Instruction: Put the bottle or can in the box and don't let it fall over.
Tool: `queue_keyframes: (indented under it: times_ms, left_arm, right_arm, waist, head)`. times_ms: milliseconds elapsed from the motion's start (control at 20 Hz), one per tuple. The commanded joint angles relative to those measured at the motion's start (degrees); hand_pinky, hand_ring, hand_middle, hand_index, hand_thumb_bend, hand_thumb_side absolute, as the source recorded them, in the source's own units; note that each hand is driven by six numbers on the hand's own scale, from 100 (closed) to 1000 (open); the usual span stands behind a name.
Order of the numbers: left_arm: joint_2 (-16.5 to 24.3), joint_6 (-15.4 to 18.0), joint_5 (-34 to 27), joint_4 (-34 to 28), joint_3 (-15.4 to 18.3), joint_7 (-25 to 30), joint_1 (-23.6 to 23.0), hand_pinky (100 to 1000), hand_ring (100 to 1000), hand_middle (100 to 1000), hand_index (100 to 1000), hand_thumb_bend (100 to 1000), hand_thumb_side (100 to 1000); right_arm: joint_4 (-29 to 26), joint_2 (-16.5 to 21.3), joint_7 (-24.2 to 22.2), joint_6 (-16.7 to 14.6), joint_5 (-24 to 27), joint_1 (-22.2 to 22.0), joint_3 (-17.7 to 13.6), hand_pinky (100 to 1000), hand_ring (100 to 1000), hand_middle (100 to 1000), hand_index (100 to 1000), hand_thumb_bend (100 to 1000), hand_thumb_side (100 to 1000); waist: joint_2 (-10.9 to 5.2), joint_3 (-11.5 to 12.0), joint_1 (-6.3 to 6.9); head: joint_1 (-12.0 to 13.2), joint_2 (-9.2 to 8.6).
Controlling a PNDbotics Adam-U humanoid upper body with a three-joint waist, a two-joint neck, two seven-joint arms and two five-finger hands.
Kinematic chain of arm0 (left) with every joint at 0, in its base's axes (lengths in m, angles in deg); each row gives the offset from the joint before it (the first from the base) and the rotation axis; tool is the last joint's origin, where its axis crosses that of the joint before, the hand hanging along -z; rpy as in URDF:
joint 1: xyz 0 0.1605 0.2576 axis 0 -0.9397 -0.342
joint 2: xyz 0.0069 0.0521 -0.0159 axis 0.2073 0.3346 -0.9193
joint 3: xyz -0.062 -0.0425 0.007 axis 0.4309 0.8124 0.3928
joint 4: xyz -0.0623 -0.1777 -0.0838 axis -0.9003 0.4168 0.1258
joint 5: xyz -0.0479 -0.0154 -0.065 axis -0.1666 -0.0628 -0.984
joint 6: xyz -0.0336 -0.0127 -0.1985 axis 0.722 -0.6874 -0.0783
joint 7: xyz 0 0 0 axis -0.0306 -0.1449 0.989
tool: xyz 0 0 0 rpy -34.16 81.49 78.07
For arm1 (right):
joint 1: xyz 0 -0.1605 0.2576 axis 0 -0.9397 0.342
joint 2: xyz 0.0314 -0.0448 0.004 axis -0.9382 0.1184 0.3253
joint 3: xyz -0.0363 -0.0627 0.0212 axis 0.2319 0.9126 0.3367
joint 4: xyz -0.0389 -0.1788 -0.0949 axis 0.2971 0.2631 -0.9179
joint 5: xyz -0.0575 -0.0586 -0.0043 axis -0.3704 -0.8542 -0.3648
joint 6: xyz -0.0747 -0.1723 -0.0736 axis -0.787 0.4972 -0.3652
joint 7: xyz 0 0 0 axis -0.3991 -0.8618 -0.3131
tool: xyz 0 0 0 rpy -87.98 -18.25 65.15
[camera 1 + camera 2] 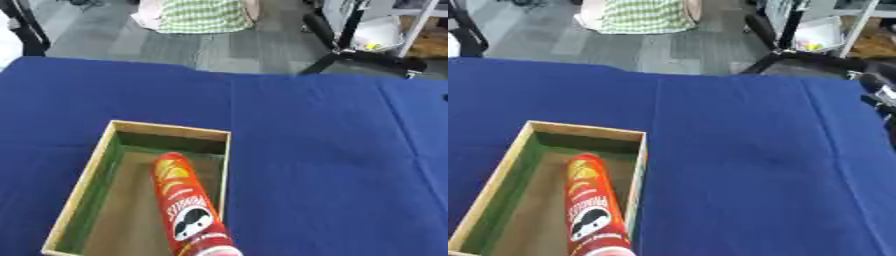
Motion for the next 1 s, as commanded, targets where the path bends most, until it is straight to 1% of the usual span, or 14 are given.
queue_keyframes:
  times_ms: [50,600,1000]
  left_arm:
    - [1.47,0.16,0.06,-0.82,0.11,0.19,0.55,984,796,841,830,100,657]
    - [1.47,0.21,-0.05,-1.09,0.13,0.12,0.57,983,795,841,829,100,656]
    - [1.40,0.21,-0.11,-1.31,0.10,0.13,0.54,981,794,841,828,100,657]
  right_arm:
    - [-0.75,2.84,-0.50,-0.29,0.31,0.12,-1.18,896,1000,1000,865,989,366]
    - [-1.61,2.62,-0.52,-0.19,-0.11,-0.17,-1.32,893,995,1000,862,974,352]
    - [-2.48,2.24,-0.78,-0.20,-0.77,-0.53,-1.37,892,988,1000,858,985,363]
  waist:
    - [-0.76,0.02,0.05]
    - [-0.79,0.22,-0.05]
    - [-0.82,0.18,-0.07]
  head:
    - [0.13,-0.77]
    - [0.05,-0.35]
    - [0.07,-0.30]
